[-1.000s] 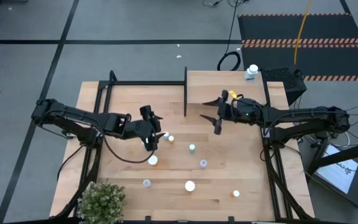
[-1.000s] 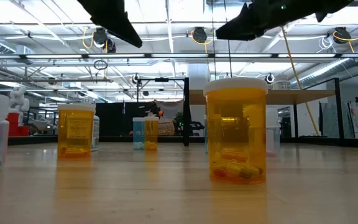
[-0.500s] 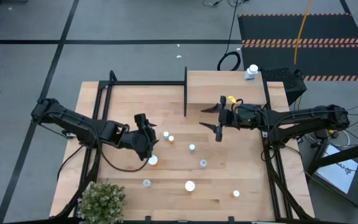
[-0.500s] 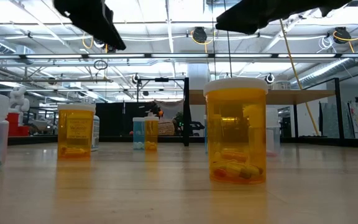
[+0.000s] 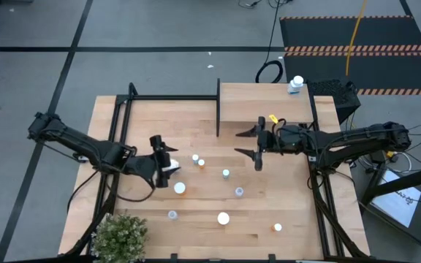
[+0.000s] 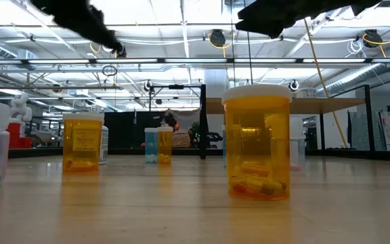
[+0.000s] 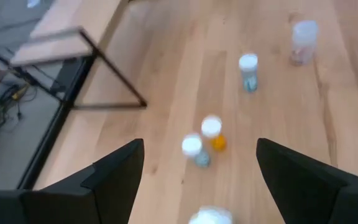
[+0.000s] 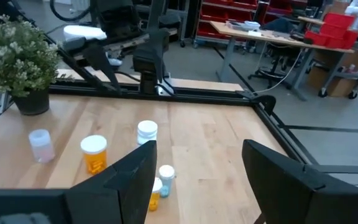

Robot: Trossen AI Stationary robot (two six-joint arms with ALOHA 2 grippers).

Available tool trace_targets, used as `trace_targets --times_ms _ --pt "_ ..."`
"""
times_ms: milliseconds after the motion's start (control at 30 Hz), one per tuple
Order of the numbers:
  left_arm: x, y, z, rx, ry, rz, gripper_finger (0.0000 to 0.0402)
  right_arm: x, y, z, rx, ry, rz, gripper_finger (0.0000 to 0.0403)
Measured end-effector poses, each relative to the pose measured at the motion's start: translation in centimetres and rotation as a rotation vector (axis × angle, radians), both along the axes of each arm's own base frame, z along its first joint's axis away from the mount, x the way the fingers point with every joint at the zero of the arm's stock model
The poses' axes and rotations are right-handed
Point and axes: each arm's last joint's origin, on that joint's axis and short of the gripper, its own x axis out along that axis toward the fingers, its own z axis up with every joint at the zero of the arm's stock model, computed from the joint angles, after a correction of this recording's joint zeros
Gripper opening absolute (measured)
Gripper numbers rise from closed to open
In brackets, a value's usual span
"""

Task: Pick and place medicine bottles onto shelf by color
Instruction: Put the white pill bottle on the shelf aligned with the other white pill bottle

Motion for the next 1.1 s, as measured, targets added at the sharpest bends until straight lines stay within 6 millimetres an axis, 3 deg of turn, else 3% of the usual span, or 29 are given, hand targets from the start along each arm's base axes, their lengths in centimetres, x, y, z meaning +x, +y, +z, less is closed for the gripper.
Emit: trace_targets --times_ms 400,700,1100 --pt "-3.2 0.9 -3.9 -0.138 0.044 0.006 0.031 0.0 0.0 0.0 -0.005 -0.001 -0.003 0.0231" --pt "-3.8 1.4 -7.5 -0.177 0.084 0.051 0.031 0.0 0.0 0.0 -0.007 -0.001 -0.004 0.0231" --pt "-3.6 3.3 -10.0 -0.251 0.063 0.022 0.031 0.0 0.0 0.1 -0.039 -0.004 0.002 0.0231"
